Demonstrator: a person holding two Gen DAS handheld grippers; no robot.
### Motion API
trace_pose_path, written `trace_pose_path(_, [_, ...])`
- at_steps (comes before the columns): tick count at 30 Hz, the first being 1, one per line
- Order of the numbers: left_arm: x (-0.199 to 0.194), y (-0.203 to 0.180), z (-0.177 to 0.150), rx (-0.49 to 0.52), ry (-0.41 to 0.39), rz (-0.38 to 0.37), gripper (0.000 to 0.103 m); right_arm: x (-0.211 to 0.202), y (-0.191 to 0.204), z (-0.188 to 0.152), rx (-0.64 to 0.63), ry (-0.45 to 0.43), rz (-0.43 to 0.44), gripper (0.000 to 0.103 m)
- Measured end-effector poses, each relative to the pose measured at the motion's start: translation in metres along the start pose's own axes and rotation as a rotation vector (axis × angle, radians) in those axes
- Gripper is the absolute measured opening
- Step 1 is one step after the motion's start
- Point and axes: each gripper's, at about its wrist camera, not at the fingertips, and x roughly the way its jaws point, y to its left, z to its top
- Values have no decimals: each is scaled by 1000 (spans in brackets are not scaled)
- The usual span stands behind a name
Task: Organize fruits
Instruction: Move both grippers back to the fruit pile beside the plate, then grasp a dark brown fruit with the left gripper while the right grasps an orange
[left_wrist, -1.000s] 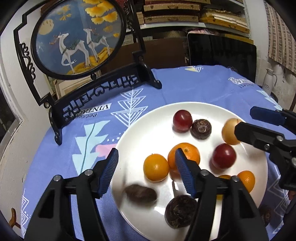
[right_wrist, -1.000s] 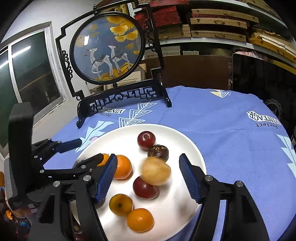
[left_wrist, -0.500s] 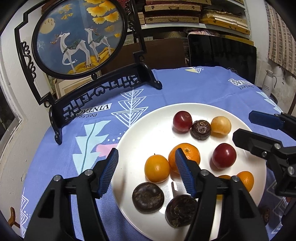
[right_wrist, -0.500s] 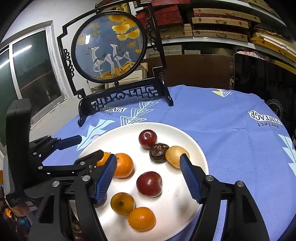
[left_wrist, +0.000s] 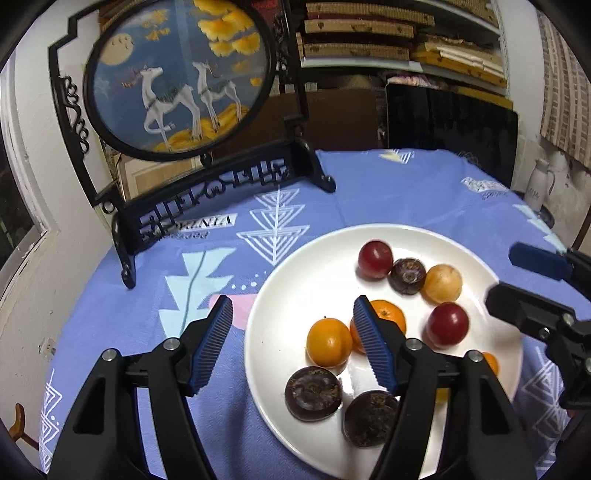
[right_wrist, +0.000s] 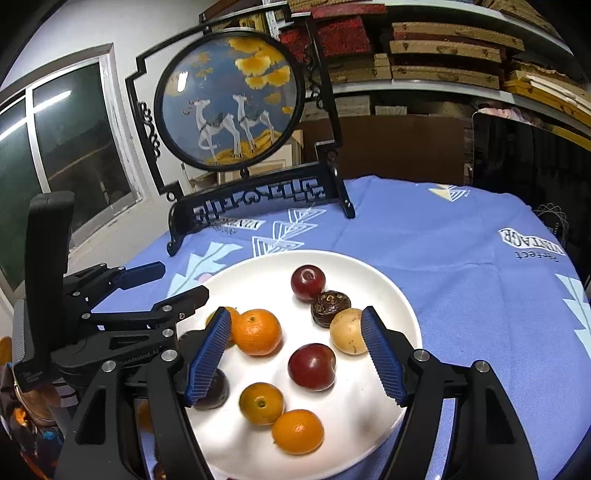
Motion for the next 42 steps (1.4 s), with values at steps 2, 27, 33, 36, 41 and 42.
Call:
trace_pose_path(2, [-11, 2, -3, 2, -19, -6, 71, -16, 1, -8, 15, -3, 39, 73])
trace_pose_path(27, [-86, -60, -108, 151, 112, -161, 70, -73, 40, -139, -208, 315, 26, 41])
trace_pose_path(33, [-63, -89, -120, 218, 176, -121, 37, -79, 18, -148, -105, 330, 35, 41])
trace_pose_path(36, [-74, -85, -122, 213, 148, -154, 26, -79, 18, -148, -99, 327, 40, 41])
trace_pose_path(41, [-97, -55, -136, 174, 169, -225, 25, -78, 16, -148, -87, 332, 55, 41])
trace_pose_path(42, [-99, -51, -138, 175, 173, -215, 26, -79, 17, -149, -87, 333, 57, 41])
